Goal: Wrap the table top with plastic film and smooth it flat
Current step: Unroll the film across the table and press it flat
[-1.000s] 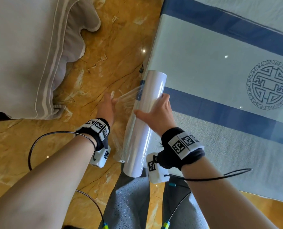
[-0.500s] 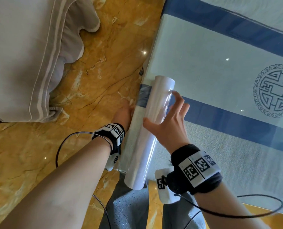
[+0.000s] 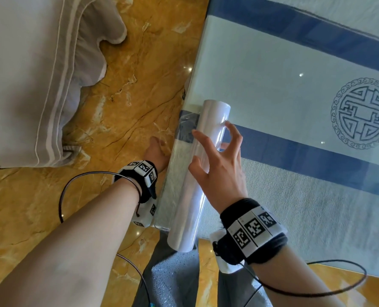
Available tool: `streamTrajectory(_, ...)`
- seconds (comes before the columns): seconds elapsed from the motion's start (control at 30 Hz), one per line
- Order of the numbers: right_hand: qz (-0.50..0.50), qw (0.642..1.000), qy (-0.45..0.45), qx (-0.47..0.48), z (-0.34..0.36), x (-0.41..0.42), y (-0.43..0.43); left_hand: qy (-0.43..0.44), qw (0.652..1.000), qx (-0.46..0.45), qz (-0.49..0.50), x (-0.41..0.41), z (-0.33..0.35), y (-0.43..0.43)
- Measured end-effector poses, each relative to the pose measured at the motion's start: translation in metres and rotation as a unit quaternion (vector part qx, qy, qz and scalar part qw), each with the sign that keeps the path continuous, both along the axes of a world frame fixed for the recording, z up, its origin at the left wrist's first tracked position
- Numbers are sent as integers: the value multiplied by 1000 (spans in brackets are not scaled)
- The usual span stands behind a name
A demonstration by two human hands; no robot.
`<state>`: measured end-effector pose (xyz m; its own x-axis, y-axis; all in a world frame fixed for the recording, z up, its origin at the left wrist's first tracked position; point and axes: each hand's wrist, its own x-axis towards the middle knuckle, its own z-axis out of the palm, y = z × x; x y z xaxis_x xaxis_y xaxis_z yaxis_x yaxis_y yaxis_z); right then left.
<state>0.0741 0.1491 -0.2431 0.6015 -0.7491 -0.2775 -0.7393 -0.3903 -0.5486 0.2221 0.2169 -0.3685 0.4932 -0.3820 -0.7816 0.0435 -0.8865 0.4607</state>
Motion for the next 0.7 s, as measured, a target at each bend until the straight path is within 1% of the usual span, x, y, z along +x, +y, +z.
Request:
streamTrajectory(0.1, -11, 1000, 9, -3, -1, -4, -8, 87, 996, 20, -2, 2, -4, -12)
streamTrajectory(0.2, -20, 1000, 22, 7, -3, -7, -10, 164, 983, 55, 60, 7, -5, -14)
streamTrajectory(0.27, -24, 999, 27, 15, -5, -9, -11, 187, 974, 72, 102, 14, -11, -2)
streamTrajectory(0.33, -25, 999, 36, 18, -8, -13, -11, 186, 971, 113, 101, 21, -15, 14)
streamTrajectory(0.4, -24, 998, 47, 17, -10, -15, -10, 125, 973, 180, 65, 29, -17, 29)
streamTrajectory(0.43, -23, 998, 51, 12, -12, -16, -10, 84, 975, 192, 68, 33, -15, 31)
streamTrajectory(0.47, -23, 998, 56, 4, -14, -16, -10, 36, 979, 181, 82, 36, -12, 30)
streamTrajectory(0.5, -20, 998, 63, -3, -16, -16, -11, -2, 985, 149, 91, 35, -8, 28)
streamTrajectory(0.53, -16, 997, 73, -7, -18, -15, -11, -18, 990, 102, 91, 31, -1, 23)
streamTrajectory(0.57, -9, 996, 86, -10, -22, -16, -10, -10, 996, 53, 75, 25, 10, 14)
streamTrajectory(0.6, -1, 994, 105, -12, -25, -17, -9, 27, 999, 13, 43, 12, 22, 5)
streamTrajectory(0.63, 4, 992, 126, -15, -29, -20, -7, 82, 996, -19, 13, -3, 33, -5)
streamTrajectory(0.67, 7, 989, 147, -23, -34, -22, -5, 147, 988, -39, 10, -19, 43, -14)
streamTrajectory(0.7, 12, 986, 162, -39, -38, -25, -3, 204, 977, -48, 41, -35, 49, -22)
